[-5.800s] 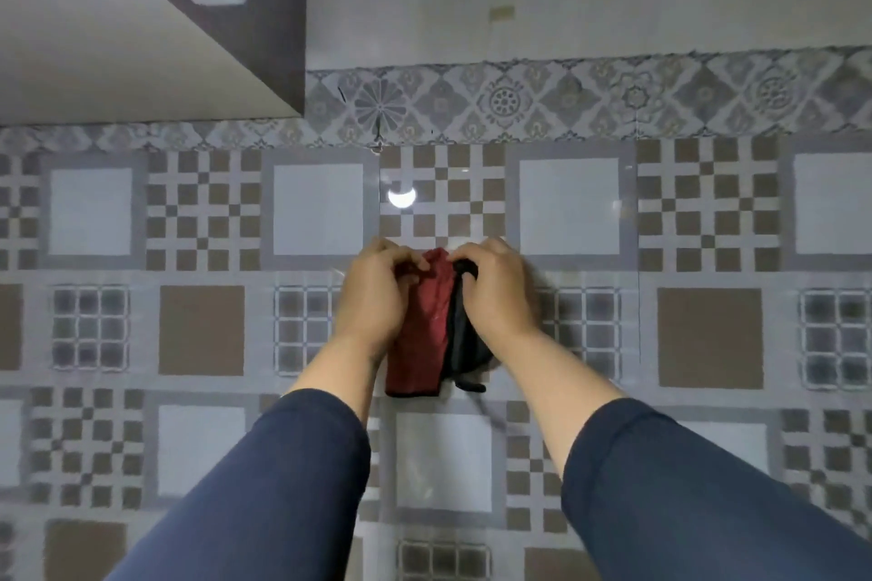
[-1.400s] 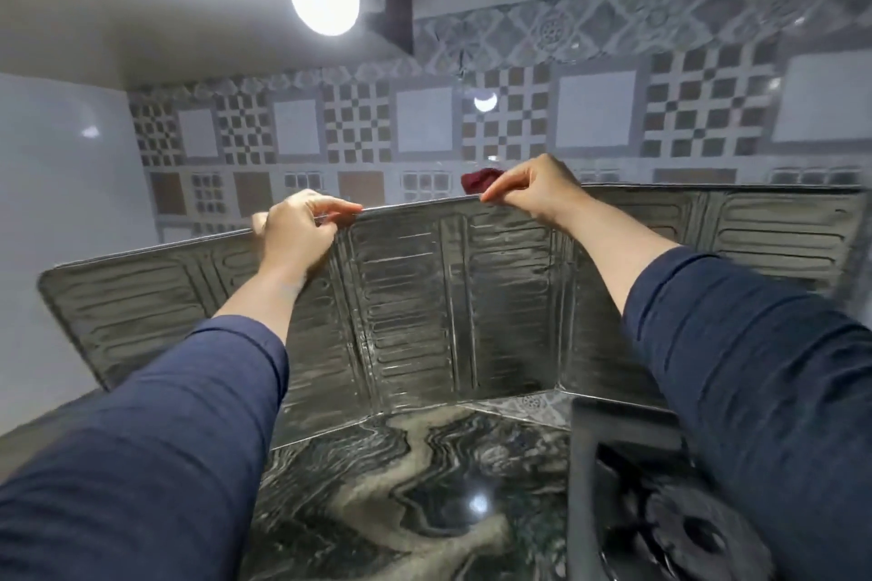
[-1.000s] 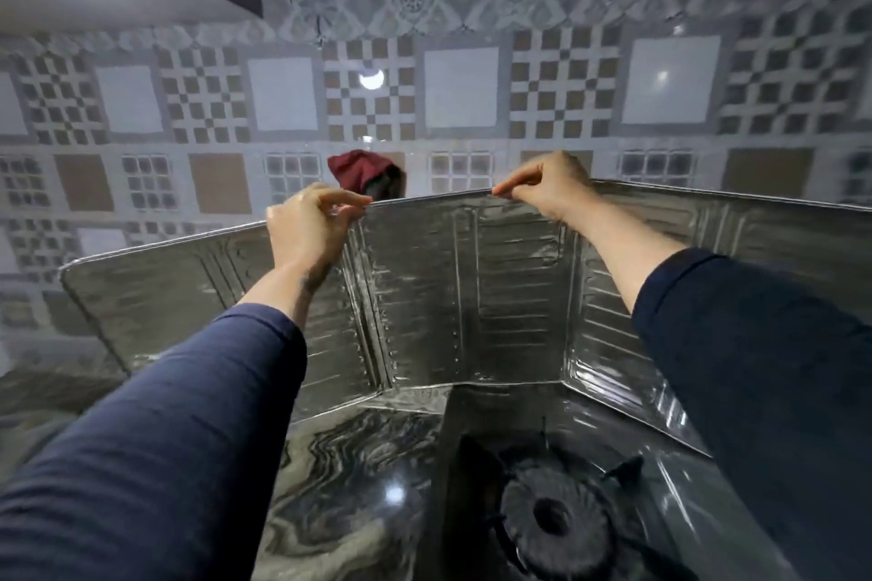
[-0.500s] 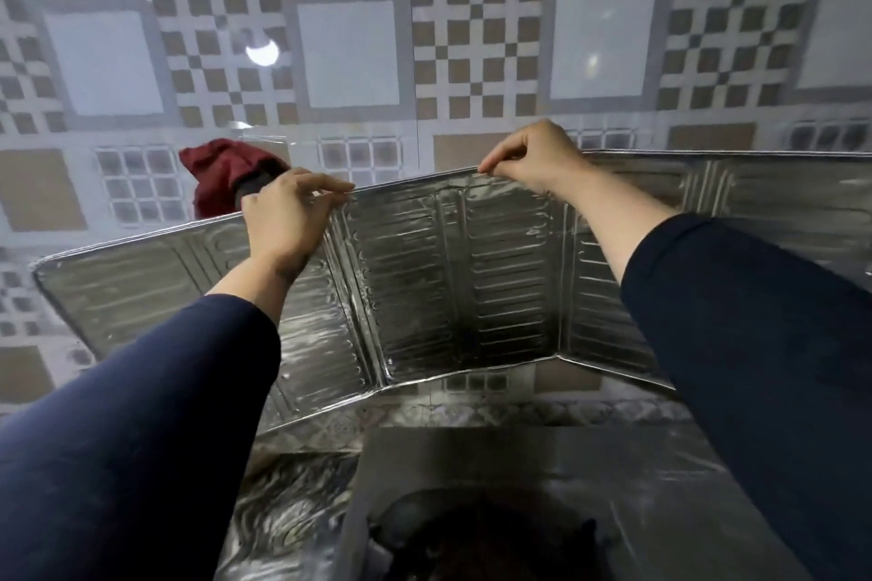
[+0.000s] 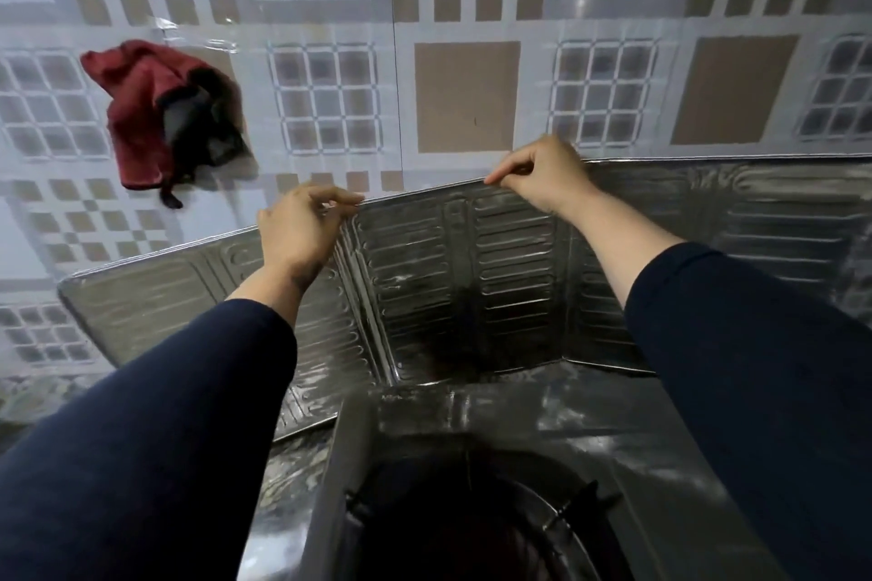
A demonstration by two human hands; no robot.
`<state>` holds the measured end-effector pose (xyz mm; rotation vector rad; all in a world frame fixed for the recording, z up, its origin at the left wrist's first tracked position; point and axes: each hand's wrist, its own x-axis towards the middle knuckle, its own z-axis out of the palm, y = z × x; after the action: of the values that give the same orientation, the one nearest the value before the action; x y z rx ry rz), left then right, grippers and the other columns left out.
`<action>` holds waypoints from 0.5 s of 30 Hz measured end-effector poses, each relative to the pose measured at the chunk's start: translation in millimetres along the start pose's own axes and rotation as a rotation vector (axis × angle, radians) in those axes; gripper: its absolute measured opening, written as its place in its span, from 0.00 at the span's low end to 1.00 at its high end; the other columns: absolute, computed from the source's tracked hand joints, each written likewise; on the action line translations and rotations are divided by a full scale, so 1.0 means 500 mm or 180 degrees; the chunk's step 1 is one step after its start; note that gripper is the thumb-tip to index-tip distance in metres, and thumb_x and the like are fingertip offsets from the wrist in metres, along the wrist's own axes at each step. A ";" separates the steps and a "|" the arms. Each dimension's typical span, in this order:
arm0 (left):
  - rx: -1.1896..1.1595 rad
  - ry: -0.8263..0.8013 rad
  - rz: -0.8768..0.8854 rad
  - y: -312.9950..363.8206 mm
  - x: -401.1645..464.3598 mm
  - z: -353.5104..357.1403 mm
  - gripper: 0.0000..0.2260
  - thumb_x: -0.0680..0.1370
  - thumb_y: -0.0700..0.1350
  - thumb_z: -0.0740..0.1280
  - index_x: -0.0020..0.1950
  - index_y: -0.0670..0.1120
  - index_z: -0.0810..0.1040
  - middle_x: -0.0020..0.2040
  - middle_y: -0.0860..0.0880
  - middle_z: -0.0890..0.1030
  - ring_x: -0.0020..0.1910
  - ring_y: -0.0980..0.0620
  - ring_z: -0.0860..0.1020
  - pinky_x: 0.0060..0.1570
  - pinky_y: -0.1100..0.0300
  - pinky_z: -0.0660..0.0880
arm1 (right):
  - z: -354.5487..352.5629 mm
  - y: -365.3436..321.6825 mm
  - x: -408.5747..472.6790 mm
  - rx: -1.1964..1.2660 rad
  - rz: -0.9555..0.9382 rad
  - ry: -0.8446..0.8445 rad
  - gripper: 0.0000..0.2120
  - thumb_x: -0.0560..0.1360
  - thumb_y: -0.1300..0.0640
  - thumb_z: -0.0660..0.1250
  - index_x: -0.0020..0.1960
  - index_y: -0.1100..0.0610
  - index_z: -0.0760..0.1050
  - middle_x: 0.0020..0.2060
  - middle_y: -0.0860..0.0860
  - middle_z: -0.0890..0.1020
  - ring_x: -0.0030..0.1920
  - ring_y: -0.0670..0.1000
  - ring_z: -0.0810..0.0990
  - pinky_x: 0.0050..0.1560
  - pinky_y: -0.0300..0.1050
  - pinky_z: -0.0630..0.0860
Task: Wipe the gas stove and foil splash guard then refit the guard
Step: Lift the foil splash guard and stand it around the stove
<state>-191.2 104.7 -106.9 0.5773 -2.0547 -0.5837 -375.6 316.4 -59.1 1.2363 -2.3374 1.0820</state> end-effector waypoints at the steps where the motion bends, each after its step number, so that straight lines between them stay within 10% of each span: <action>1: 0.0072 -0.0018 -0.0004 -0.006 -0.003 0.006 0.05 0.74 0.53 0.68 0.45 0.64 0.81 0.52 0.53 0.84 0.54 0.49 0.80 0.61 0.43 0.70 | 0.003 0.001 -0.005 -0.0031 0.0010 0.0012 0.09 0.72 0.62 0.70 0.46 0.50 0.85 0.45 0.46 0.85 0.48 0.45 0.80 0.56 0.40 0.74; 15: 0.0578 -0.0341 0.0086 -0.002 -0.041 0.027 0.07 0.77 0.50 0.66 0.48 0.59 0.83 0.54 0.55 0.83 0.54 0.50 0.79 0.59 0.52 0.69 | 0.072 0.048 -0.079 -0.0006 0.0306 0.0153 0.11 0.74 0.62 0.67 0.43 0.48 0.85 0.46 0.47 0.86 0.52 0.48 0.81 0.60 0.48 0.76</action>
<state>-192.2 118.6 -127.2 0.6342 -2.2285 -0.4227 -368.1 322.0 -116.7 1.0945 -2.3825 1.1267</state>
